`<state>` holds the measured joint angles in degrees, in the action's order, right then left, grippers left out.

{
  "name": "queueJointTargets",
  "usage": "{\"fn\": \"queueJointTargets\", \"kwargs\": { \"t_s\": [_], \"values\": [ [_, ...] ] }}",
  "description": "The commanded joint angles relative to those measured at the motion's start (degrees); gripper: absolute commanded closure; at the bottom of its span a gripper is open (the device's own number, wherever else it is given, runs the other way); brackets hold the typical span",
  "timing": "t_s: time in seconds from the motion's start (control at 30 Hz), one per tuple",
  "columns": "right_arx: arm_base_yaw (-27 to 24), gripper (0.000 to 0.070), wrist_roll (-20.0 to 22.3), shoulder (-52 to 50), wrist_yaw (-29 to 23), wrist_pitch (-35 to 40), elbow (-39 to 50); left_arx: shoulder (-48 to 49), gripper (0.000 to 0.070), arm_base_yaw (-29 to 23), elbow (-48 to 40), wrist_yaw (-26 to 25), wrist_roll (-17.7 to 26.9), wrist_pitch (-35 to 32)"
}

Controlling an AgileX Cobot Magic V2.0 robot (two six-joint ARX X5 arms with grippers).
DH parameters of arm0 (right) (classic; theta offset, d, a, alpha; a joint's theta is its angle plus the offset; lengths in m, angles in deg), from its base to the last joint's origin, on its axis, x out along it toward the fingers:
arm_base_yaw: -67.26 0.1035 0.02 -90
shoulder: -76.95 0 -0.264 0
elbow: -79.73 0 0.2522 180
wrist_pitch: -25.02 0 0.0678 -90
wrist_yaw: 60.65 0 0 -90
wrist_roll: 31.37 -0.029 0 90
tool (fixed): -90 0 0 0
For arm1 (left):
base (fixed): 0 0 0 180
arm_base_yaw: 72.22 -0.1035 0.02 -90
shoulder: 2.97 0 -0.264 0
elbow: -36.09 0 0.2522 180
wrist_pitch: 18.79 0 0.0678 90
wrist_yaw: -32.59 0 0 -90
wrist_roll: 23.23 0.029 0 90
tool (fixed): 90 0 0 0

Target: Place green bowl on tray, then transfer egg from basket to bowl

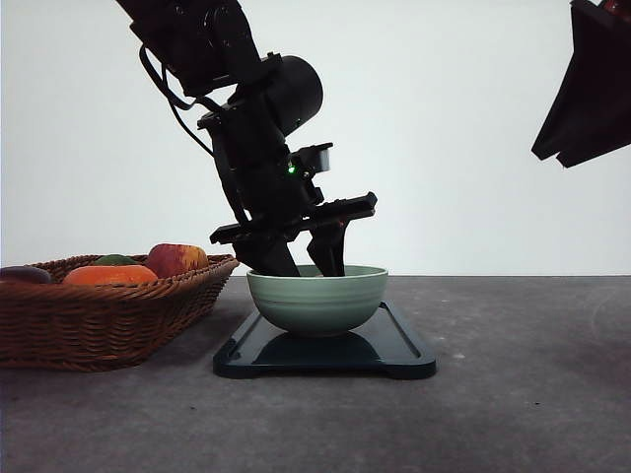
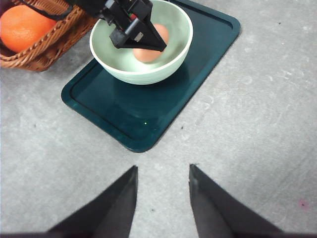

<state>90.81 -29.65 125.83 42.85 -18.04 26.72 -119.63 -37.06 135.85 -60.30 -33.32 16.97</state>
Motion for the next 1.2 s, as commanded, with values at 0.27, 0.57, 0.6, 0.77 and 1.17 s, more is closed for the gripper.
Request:
{"fn": "queueJointTargets", "kwargs": {
  "t_s": [0.27, 0.57, 0.6, 0.77, 1.17],
  "values": [
    [0.30, 0.0501, 0.46, 0.46, 0.02, 0.59, -0.15, -1.57, 0.0379, 1.43, 1.49, 0.15, 0.42, 0.31],
    [0.30, 0.0501, 0.44, 0.46, 0.04, 0.50, -0.15, -1.40, 0.0378, 2.12, 1.70, 0.14, 0.14, 1.06],
    [0.30, 0.0501, 0.44, 0.46, 0.04, 0.48, -0.15, -1.13, 0.0378, 2.10, 1.70, 0.15, 0.12, 1.23],
    [0.30, 0.0501, 0.44, 0.46, 0.04, 0.48, -0.15, 1.64, 0.0378, 1.52, 1.78, 0.17, 0.31, 1.30],
    [0.30, 0.0501, 0.44, 0.46, 0.04, 0.06, -0.15, 15.55, 0.0378, -1.55, 1.78, 0.11, 3.70, 14.84]
  ]
}}
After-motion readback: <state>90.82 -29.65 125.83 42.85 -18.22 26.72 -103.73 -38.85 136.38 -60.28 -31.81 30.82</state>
